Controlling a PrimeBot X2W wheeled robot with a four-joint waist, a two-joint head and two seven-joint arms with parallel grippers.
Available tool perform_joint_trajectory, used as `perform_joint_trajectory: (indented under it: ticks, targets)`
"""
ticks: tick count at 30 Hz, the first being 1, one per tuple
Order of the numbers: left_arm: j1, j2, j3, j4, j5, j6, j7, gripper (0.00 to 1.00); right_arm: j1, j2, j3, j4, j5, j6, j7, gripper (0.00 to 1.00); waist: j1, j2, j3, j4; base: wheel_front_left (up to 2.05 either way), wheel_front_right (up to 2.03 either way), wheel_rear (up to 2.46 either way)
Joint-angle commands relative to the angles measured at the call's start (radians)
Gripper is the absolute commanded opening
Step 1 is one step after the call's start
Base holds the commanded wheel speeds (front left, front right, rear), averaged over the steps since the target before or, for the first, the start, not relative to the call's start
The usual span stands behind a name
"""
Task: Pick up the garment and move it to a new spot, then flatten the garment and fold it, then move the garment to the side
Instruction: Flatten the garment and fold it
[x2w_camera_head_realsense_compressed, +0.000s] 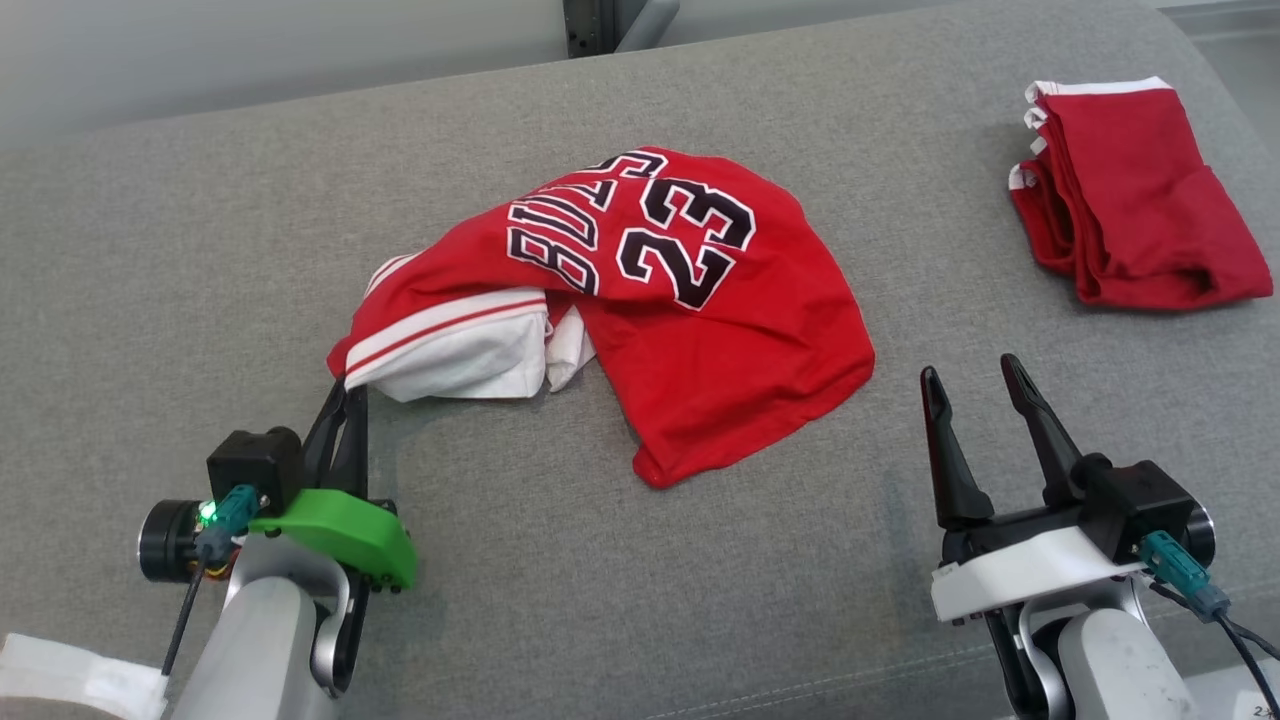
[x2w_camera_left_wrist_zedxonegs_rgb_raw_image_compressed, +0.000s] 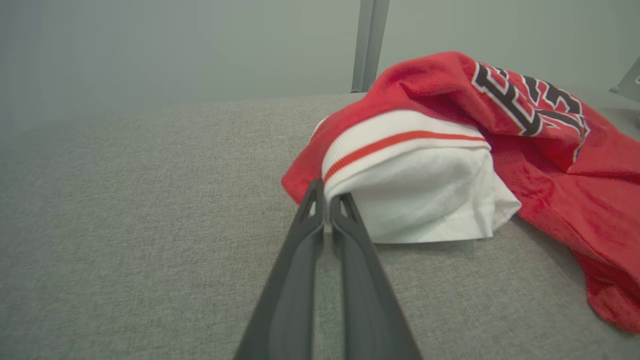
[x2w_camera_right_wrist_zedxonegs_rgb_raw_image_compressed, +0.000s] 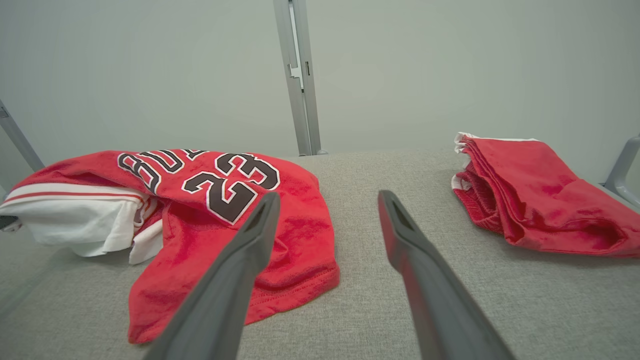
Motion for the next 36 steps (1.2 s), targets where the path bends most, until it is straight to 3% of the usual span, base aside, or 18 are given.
perform_joint_trajectory:
  ticks: [1, 6, 12, 16, 21, 34, 35, 36]
  targets:
    - [0.041, 0.024, -0.005, -0.048, 0.012, -0.001, 0.006, 0.0, 0.014, -0.001, -0.007, 0.003, 0.002, -0.001, -0.004, 1.0, -0.0001, 0.0111, -0.027, 0.027, 0.0, 0.0, 0.0]
    - [0.158, 0.072, -0.002, -0.235, 0.027, 0.034, 0.063, 0.0, 0.026, -0.001, -0.01, 0.004, 0.012, -0.001, -0.004, 1.0, -0.0001, 0.0111, -0.054, 0.06, 0.0, 0.0, 0.0]
    - [0.39, 0.142, 0.035, -0.599, 0.012, 0.118, 0.236, 0.0, 0.03, -0.001, -0.002, 0.009, 0.029, -0.001, -0.004, 1.0, -0.0001, 0.0111, -0.069, 0.092, 0.0, 0.0, 0.0]
    - [0.445, 0.149, 0.059, -0.671, -0.019, 0.137, 0.299, 0.0, 0.013, -0.001, 0.013, 0.016, 0.036, -0.001, -0.004, 1.0, -0.0001, 0.0111, -0.059, 0.083, 0.0, 0.0, 0.0]
    - [0.379, 0.155, 0.075, -0.599, -0.046, 0.131, 0.322, 0.0, -0.006, -0.001, 0.032, 0.033, 0.025, -0.001, -0.004, 1.0, -0.0001, 0.0111, -0.038, 0.046, 0.0, 0.0, 0.0]
    - [0.155, 0.153, 0.122, -0.167, -0.103, 0.094, 0.22, 0.0, -0.038, -0.001, 0.023, 0.04, 0.006, -0.001, -0.004, 1.0, -0.0001, 0.0111, 0.022, -0.048, 0.0, 0.0, 0.0]
    - [0.141, 0.149, 0.126, -0.145, -0.107, 0.094, 0.205, 0.05, -0.039, -0.001, 0.021, 0.041, 0.006, -0.001, -0.004, 1.0, -0.0001, 0.0111, 0.022, -0.049, 0.0, 0.0, 0.0]
    - [0.129, 0.144, 0.13, -0.123, -0.11, 0.099, 0.19, 0.3, -0.038, -0.001, 0.02, 0.042, 0.005, -0.001, -0.004, 1.0, -0.0001, 0.0111, 0.022, -0.049, 0.0, 0.0, 0.0]
